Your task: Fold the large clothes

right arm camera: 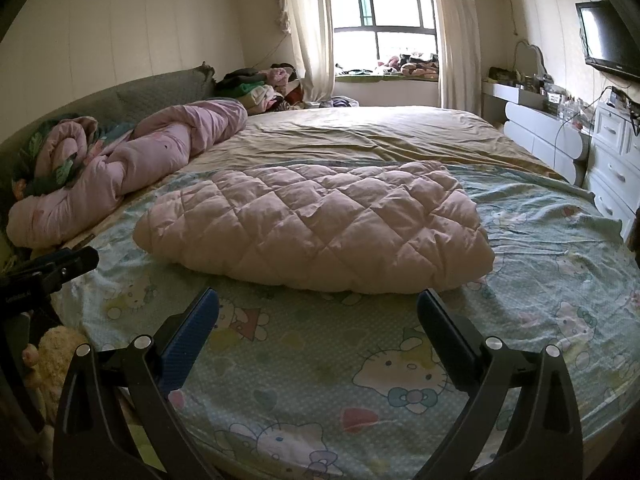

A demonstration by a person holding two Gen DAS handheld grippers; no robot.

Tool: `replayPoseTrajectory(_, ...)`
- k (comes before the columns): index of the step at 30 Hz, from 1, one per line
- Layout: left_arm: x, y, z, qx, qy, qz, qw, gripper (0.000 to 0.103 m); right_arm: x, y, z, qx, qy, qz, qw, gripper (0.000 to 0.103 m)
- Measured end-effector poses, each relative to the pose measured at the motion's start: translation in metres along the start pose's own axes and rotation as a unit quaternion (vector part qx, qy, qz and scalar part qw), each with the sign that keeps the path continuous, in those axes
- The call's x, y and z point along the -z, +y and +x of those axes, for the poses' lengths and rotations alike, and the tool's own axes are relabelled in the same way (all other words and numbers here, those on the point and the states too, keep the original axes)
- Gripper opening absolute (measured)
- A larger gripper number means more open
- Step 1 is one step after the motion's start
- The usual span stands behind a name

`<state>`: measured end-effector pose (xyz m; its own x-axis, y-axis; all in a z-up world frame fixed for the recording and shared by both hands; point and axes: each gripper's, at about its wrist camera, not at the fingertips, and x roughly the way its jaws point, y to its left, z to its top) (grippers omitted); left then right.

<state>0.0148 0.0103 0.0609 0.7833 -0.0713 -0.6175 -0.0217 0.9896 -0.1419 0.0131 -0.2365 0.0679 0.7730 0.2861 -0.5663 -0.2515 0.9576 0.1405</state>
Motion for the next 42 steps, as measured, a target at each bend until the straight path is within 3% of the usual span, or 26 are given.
replayPoseTrajectory(42, 0.005, 0.02, 0.003, -0.012, 0.009, -0.005, 0.9999, 0.094, 0.009, 0.007, 0.006, 0.018, 0.019, 0.008, 1.0, 0.099)
